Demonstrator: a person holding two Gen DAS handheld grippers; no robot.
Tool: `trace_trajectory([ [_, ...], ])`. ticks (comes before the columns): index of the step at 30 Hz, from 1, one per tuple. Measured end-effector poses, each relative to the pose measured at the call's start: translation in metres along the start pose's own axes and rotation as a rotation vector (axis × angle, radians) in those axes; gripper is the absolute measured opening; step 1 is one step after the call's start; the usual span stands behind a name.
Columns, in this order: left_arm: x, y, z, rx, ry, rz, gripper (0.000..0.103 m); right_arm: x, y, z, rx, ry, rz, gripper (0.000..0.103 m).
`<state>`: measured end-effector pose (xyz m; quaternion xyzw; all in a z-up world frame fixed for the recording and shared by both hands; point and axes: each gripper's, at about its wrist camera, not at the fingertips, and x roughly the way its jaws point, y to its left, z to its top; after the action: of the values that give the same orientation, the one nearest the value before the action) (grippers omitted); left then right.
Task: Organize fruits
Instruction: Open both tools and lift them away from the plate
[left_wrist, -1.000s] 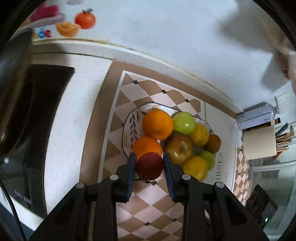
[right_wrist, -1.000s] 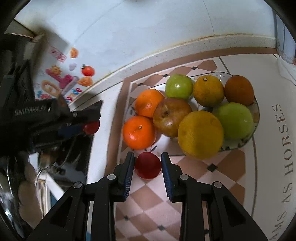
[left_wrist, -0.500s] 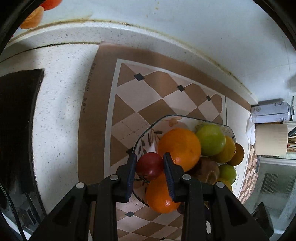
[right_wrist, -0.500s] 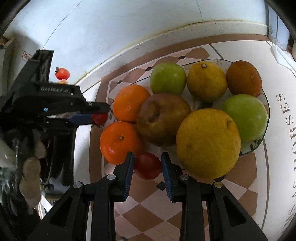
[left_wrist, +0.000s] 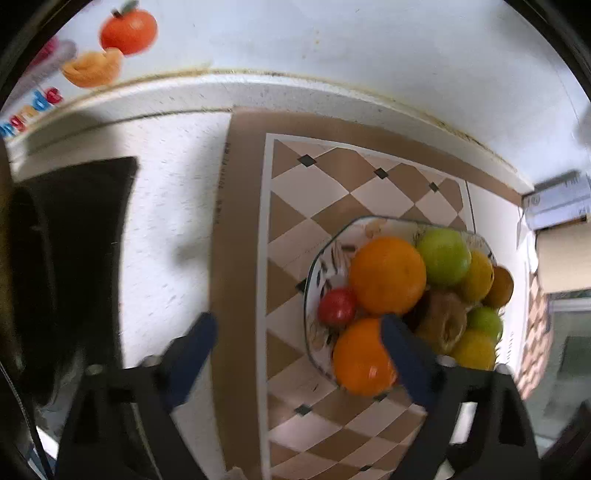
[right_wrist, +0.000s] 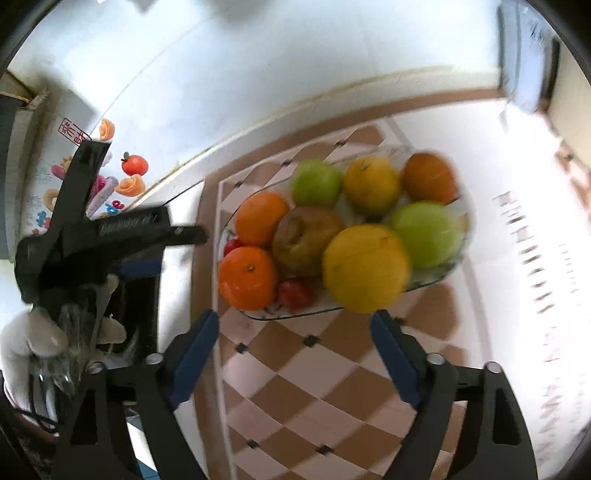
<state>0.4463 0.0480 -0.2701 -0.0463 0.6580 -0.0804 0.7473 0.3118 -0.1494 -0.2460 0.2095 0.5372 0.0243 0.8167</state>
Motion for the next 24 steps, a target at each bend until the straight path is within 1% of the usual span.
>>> trace_trajectory([
  [3, -0.018, -0.006, -0.021, 0.033, -0.048, 0.048, 0.096, -0.024, -0.007, 0.001, -0.048, -0.018, -0.107, 0.095],
  [4, -0.025, -0.008, -0.029, 0.04, -0.067, 0.059, 0.096, -0.031, -0.011, 0.001, -0.062, -0.024, -0.14, 0.097],
  [6, -0.039, -0.016, -0.045, 0.051, -0.106, 0.076, 0.096, -0.044, -0.019, 0.001, -0.086, -0.041, -0.177, 0.098],
  [8, -0.053, -0.027, -0.06, 0.054, -0.144, 0.089, 0.096, -0.055, -0.027, -0.001, -0.099, -0.048, -0.195, 0.098],
  [11, -0.072, -0.043, -0.082, 0.05, -0.193, 0.103, 0.096, -0.072, -0.04, -0.002, -0.118, -0.052, -0.204, 0.098],
  [15, -0.092, -0.066, -0.105, 0.037, -0.241, 0.117, 0.096, -0.096, -0.047, -0.003, -0.166, -0.077, -0.204, 0.098],
  [24, -0.134, -0.101, -0.159, -0.007, -0.342, 0.149, 0.096, -0.151, -0.057, -0.015, -0.242, -0.131, -0.172, 0.098],
])
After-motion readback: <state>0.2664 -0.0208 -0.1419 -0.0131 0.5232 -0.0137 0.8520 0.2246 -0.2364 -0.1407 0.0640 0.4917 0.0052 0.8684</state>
